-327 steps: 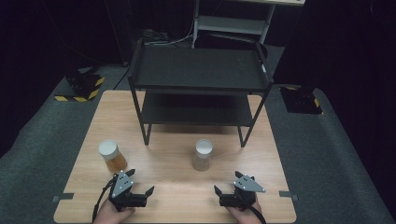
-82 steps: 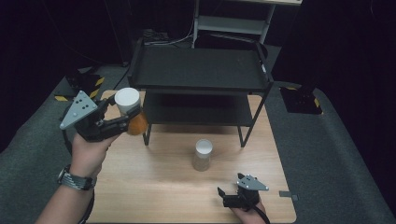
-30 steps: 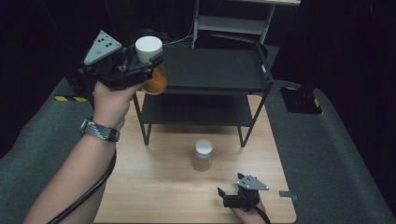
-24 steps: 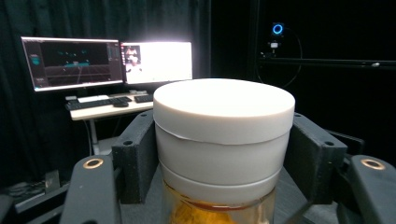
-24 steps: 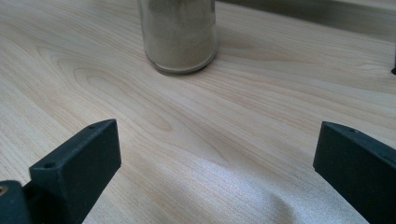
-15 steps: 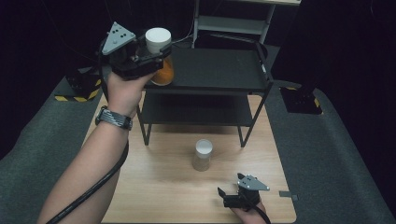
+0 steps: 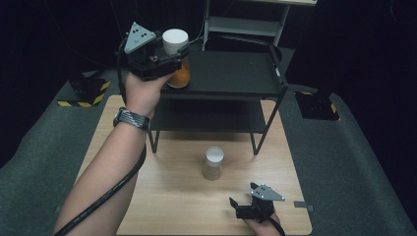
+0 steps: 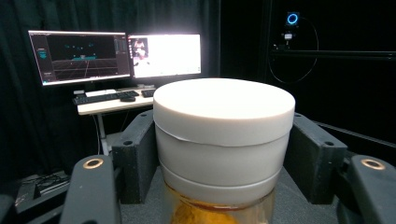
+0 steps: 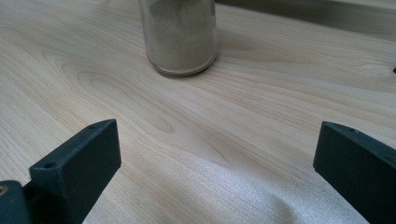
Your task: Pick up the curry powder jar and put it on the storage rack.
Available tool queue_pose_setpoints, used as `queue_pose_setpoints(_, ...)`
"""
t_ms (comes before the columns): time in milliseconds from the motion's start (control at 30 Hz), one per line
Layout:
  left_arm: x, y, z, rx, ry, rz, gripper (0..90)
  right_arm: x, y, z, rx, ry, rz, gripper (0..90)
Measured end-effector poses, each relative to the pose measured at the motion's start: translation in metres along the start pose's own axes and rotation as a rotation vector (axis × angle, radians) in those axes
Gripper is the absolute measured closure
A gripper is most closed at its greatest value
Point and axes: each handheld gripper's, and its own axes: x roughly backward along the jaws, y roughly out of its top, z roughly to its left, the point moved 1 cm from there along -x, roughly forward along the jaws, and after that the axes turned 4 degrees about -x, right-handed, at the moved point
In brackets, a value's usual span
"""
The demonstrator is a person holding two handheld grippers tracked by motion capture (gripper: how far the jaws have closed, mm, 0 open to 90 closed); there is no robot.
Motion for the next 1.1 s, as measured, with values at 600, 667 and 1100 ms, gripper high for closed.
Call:
queue_pose_setpoints(600,-0.0049,-0.0022,0.0065,0.023,-0.007,0.014,33.4,0.0004,-0.0007,-0.0002,0.002,0.004,-0.003,0.1)
queue_pose_setpoints(667,-0.0051,-0.0009,0.0076,0.027,-0.006,0.020,33.4,0.0005,-0.0008,-0.0003,0.003,0.005,-0.003,0.1)
queue_pose_setpoints(1100,-0.0063,-0.0013,0.0066,0.025,-0.010,0.020,33.2,0.0004,-0.0007,-0.0007,0.003,0.007,-0.003,0.1)
